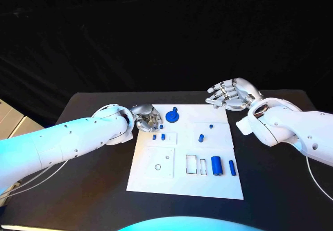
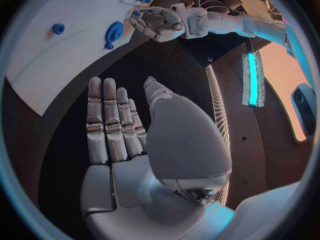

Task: Assemble the parts on the task board

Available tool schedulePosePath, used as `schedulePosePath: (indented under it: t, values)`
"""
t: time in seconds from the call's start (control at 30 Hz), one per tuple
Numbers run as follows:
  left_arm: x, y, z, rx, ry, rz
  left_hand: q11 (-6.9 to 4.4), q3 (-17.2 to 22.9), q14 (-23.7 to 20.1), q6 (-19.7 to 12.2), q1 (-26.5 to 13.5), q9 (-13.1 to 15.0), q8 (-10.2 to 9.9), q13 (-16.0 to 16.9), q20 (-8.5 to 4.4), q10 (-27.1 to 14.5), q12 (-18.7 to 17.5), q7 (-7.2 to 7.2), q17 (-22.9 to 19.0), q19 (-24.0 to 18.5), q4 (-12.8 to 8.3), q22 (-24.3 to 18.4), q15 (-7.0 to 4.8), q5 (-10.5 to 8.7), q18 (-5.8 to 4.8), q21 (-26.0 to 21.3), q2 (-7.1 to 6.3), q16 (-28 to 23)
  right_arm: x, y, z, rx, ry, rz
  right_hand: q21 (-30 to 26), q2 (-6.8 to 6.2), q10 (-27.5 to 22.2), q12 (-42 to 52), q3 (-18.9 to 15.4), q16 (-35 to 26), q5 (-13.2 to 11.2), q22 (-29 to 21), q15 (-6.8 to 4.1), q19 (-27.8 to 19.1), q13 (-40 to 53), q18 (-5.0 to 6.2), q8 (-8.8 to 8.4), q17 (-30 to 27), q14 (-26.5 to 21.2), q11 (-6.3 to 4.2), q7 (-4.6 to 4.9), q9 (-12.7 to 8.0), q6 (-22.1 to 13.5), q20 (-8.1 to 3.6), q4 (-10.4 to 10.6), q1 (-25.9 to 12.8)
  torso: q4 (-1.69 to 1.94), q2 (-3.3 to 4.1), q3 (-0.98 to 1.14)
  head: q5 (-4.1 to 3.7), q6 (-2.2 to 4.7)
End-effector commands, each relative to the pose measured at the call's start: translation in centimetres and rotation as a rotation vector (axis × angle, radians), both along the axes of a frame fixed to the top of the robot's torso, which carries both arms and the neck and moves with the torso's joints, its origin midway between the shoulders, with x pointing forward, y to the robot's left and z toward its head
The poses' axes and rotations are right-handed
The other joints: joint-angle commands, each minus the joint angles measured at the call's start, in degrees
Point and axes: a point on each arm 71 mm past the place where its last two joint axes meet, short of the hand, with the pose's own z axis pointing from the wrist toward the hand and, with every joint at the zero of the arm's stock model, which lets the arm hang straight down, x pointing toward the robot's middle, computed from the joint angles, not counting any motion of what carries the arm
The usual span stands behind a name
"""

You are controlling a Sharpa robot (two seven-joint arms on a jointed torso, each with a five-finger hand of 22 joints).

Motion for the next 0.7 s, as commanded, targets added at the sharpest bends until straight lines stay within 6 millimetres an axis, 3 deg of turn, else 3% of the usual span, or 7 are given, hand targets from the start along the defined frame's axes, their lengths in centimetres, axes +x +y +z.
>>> schedulePosePath:
  t: [0.03, 0.1, 0.3, 0.4, 0.5, 0.6, 0.7]
  values:
    - [0.1, 0.3, 0.1, -0.014, -0.007, 0.013, -0.33, 0.0, 0.11, -0.52, -0.23, -0.15, -0.43, 0.11, -0.04, -0.23, 0.38, -0.08, 0.05, 0.04, -0.41, 0.05, -0.2, 0.02, -0.08, -0.05, -0.13, 0.27, -0.1, 0.2, -0.3, -0.034, 0.029, 0.039, -0.16, -0.15, -1.04, -0.73, 0.12, -0.4, 0.08, -0.66, 0.12, -0.33, -0.6, 0.69, 0.45, -0.2, -0.22, 0.19, 0.78, -0.09, 0.18, -0.14, -0.76, 0.14, 0.02, 0.01, -0.03, -0.14, 0.08]
    - [0.1, 0.6, 0.1, -0.018, -0.007, 0.021, -0.33, 0.02, 0.04, -0.59, -0.2, -0.17, -0.49, 0.14, -0.05, -0.29, 0.37, -0.06, -0.11, -0.09, -0.43, -0.09, -0.21, 0.03, -0.04, -0.15, -0.11, 0.23, -0.1, 0.2, -0.5, -0.07, 0.035, 0.06, 0.82, -0.25, -1.56, -1.1, 0.48, 0.58, 0.08, -1.02, -0.58, 1.74, -1.45, 0.81, 0.68, 0.01, 2.28, -0.2, 0.31, -0.14, 0.86, -0.73, -1.85, 1.4, 0.03, 0.01, -0.05, -0.18, 0.09]
    - [0.3, 2.7, 0.8, -0.156, 0.045, 0.101, 0.63, 0.5, -3.48, 0.79, -0.29, -0.11, -0.16, 0.48, 0.24, -2.43, 0.01, 0.9, -6.13, -3.75, -0.53, -3.47, 0.49, 0.28, 0.76, -3.15, 0.33, -2.19, -0.3, 0.5, -1.2, -0.277, 0.039, 0.154, 10.41, -1.68, 2.57, -2.73, 3.87, 11.4, 0.17, 4.61, -4.43, 12.22, -4.48, 0.48, 0.12, 6.45, 15.5, -2.74, -2.11, -1.02, 5.07, -5.49, -4.41, 4.2, 0.02, -0.04, -0.08, -0.76, 0.41]
    - [0.3, 3.9, 1.4, -0.275, 0.092, 0.145, 1.11, 0.35, -3.49, 1.23, -1.05, -0.1, -0.02, 0.69, 0.56, -2.99, 0.12, 1.22, -6.15, -3.91, -0.19, -3.64, 0.94, 0.56, 0.74, -3.37, 0.18, -2.17, -0.4, 0.7, -1.5, -0.394, 0.026, 0.177, 14.86, -3.11, 3.67, -4.48, 5.91, 17.85, 0.02, 8.87, -4.41, 12.8, -5.53, 0.36, -1.15, 10.73, 16.51, -2.88, -2.24, -1.64, 5.41, -6.1, -4.39, 3.59, -0.03, -0.02, -0.03, -1.12, 0.56]
    - [0.1, 5.2, 2.4, -0.424, 0.138, 0.174, 1.6, 0.53, -5.37, 1.42, -1.41, -0.17, 0.02, 0.89, 0.97, -4.39, 0.12, 1.46, -9.16, -6.08, -0.21, -5.56, 1.37, 0.73, 1.24, -5.12, -0.01, -3.21, -0.6, 0.8, -1.8, -0.531, 0.005, 0.193, 29.81, -3.86, 4.29, -5.65, 7.27, 26.21, 0.1, 20.62, -4.59, 14.66, -5.85, -1.4, -1.54, 15.49, 16.83, -2.99, -2.46, -1.73, 6.59, -6.16, -4.24, 2.59, 0.14, -0.04, -0.06, -1.66, 0.66]
    - [-0.3, 6.1, 3.2, -0.551, 0.175, 0.178, 2.72, 1.36, -14.83, 1.22, -1.36, -0.36, -0.08, 0.52, 1.79, -7.62, -0.71, 2.21, -23.21, -12.75, -0.66, -11.09, 2.3, 0.7, 2.47, -10.81, -0.11, -9.94, -0.9, 0.8, -2.1, -0.649, -0.019, 0.204, 38.85, -4.45, 4.74, -6.52, 8.27, 35.96, 0.07, 27.93, -4.55, 15.32, -5.9, -2.37, -1.79, 21.1, 16.87, -3.1, -2.78, -1.69, 7.34, -6.24, -4.34, 2.06, 0.22, -0.02, -0.09, -2.05, 0.67]
    - [-0.7, 6.9, 4.0, -0.673, 0.2, 0.18, 2.95, 1.66, -16.24, 1.11, -1.17, -0.43, -0.06, 0.42, 2.1, -8.24, -0.61, 2.39, -24.31, -13.55, -1.14, -11.63, 2.5, 0.65, 2.55, -11.93, 0.03, -11.7, -1.1, 0.7, -2.4, -0.753, -0.049, 0.203, 45.08, -4.92, 4.29, -7.61, 8.22, 42.04, 0.02, 32.9, -4.68, 15.88, -6.0, -3.1, -2.16, 24.34, 17.08, -3.37, -3.24, -1.69, 7.41, -6.2, -4.37, 1.56, 0.28, 0.03, -0.16, -2.33, 0.83]
